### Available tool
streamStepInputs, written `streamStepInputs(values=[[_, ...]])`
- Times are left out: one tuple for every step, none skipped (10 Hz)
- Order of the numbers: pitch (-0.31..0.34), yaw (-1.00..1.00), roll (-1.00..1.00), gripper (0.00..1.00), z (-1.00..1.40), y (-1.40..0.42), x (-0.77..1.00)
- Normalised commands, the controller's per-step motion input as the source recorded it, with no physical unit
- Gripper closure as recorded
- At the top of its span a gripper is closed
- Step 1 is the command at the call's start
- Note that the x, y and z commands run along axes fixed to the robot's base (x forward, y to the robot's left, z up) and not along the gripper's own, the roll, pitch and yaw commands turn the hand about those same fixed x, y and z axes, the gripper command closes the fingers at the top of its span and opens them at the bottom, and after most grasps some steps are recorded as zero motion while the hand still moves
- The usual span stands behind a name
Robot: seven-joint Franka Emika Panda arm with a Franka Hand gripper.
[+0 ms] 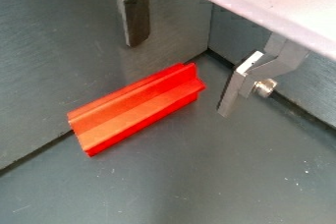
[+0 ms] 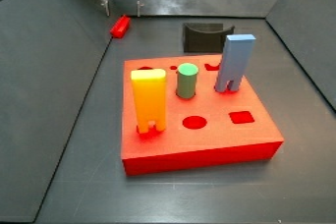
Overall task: Pick up the star object. Move up. Place the star object on the fixture. Regrasp the star object. Move to above the board. Insert the star object.
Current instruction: Pick up the star object.
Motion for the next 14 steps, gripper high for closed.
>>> streamStepInputs(values=[[0.000, 0.13, -0.11, 0.00, -0.97, 0.20, 0.22], [0.017, 0.13, -0.08, 0.00, -1.00, 0.23, 0.27], [0.021, 0.15, -0.05, 0.00, -1.00, 0.25, 0.29], [0.036, 0.16, -0.02, 0.00, -1.00, 0.26, 0.36], [0.050, 0.13, 0.00, 0.00, -1.00, 0.29, 0.33], [0.027, 0.07, 0.00, 0.00, -1.00, 0.19, 0.17], [0.000, 0.06, 0.00, 0.00, -1.00, 0.10, 0.00], [0.036, 0.03, 0.03, 0.00, -1.00, 0.00, 0.15], [-0.243, -0.05, 0.06, 0.00, -0.57, -0.27, -0.45], [-0.399, -0.02, 0.20, 0.00, -0.42, -0.39, -0.63], [-0.150, 0.13, 0.36, 0.00, -0.33, -0.51, -0.48], [-0.069, 0.18, 0.31, 0.00, -0.23, -0.51, -0.24], [-0.006, 0.10, 0.10, 0.00, 0.00, -0.25, -0.10], [-0.114, -0.03, -0.10, 0.00, 0.03, 0.00, 0.00]])
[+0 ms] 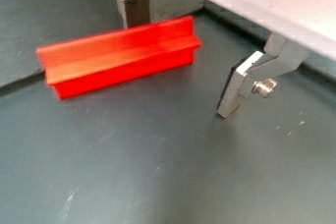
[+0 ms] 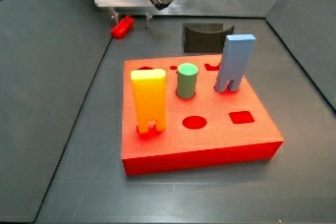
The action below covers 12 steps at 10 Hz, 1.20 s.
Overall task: Pick up the star object. Move up. Place the star object on the fixture. Regrasp the star object. Move to above the board. Insert the star object.
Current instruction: Pick up the star object.
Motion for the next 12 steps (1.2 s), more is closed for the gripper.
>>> streamStepInputs(values=[[-0.251, -0.62, -0.16, 0.00, -0.20, -0.14, -0.28], [-0.009, 0.00, 0.07, 0.00, 0.00, -0.08, 0.00], [0.000, 0.00, -0.01, 0.00, 0.00, 0.00, 0.00], [0.000, 0.00, 0.00, 0.00, 0.00, 0.00, 0.00], [0.000, 0.00, 0.00, 1.00, 0.00, 0.00, 0.00], [0.000, 0.00, 0.00, 1.00, 0.00, 0.00, 0.00], [0.000, 0.00, 0.00, 1.00, 0.00, 0.00, 0.00], [0.000, 0.00, 0.00, 1.00, 0.00, 0.00, 0.00], [0.000, 0.00, 0.00, 1.00, 0.00, 0.00, 0.00], [0.000, 0.00, 0.00, 1.00, 0.00, 0.00, 0.00], [0.000, 0.00, 0.00, 1.00, 0.00, 0.00, 0.00], [0.000, 0.00, 0.00, 1.00, 0.00, 0.00, 0.00]])
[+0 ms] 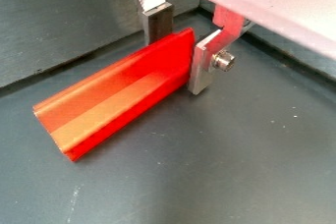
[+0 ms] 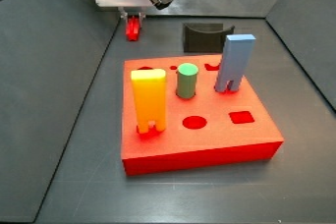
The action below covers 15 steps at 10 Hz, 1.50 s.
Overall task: Pick up the star object. Move up. Place the star object on the fixture. Regrasp the star object. Move to above the board. Insert the star object.
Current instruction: Pick up the star object, then move up, then place the star object on the fixture.
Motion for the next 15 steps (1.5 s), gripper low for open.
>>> streamStepInputs(values=[[0.000, 0.00, 0.00, 1.00, 0.00, 0.00, 0.00], [0.000, 0.00, 0.00, 1.00, 0.00, 0.00, 0.00], [0.000, 0.00, 0.00, 1.00, 0.00, 0.00, 0.00], [0.000, 0.00, 0.00, 1.00, 0.83, 0.00, 0.00], [0.044, 0.05, -0.01, 1.00, 0.74, -0.04, -0.04], [0.061, 0.04, -0.01, 1.00, 0.65, -0.03, -0.04], [0.068, 0.04, 0.00, 1.00, 0.53, -0.01, -0.03], [0.073, 0.02, 0.02, 1.00, 0.35, 0.00, -0.02], [0.069, 0.01, 0.03, 1.00, 0.20, 0.00, -0.02], [0.000, 0.00, 0.00, 1.00, 1.00, 0.00, 0.00], [0.000, 0.00, 0.01, 1.00, 1.00, 0.00, 0.00], [0.021, -0.01, 0.01, 1.00, 1.00, 0.00, -0.02], [0.028, -0.01, 0.02, 1.00, 1.00, 0.00, -0.02], [0.039, -0.02, 0.03, 1.00, 1.00, 0.01, -0.03], [0.041, -0.02, 0.04, 1.00, 1.00, 0.01, -0.03]])
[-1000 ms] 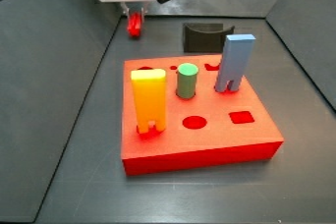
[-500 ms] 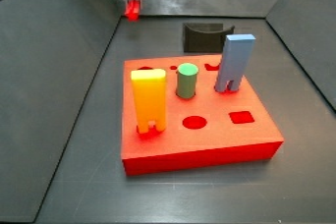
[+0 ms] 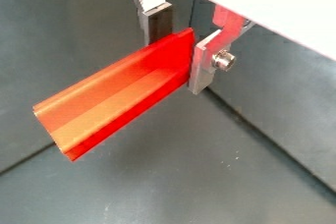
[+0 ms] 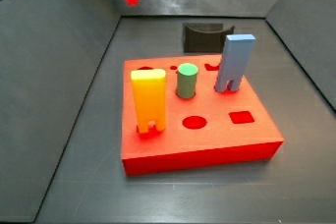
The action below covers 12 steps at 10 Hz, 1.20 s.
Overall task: Pick up the star object. Move up. Place the star object on the fixture. Regrasp the star object. Move to above the board. Insert the star object.
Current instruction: Place the star object on the fixture.
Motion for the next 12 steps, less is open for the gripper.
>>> streamStepInputs(values=[[0.049, -0.02, 0.05, 1.00, 1.00, 0.01, -0.04], [0.054, -0.02, 0.05, 1.00, 1.00, 0.01, -0.04], [0.062, -0.01, 0.06, 1.00, 0.80, 0.01, -0.03], [0.072, 0.00, 0.06, 1.00, 0.64, 0.01, -0.02], [0.086, 0.01, 0.06, 1.00, 0.43, 0.01, -0.01], [0.091, 0.01, 0.06, 1.00, 0.33, 0.01, 0.00], [0.311, -0.27, -0.16, 1.00, 0.06, -1.00, 0.99], [0.311, -0.25, -0.16, 1.00, 0.03, -1.00, 1.00], [0.264, -0.15, -0.15, 1.00, 0.03, -0.93, 1.00], [0.218, -0.09, -0.14, 1.00, 0.04, -0.86, 1.00], [0.165, -0.04, -0.13, 1.00, 0.03, -0.76, 1.00], [0.150, -0.02, -0.13, 1.00, 0.02, -0.71, 1.00]])
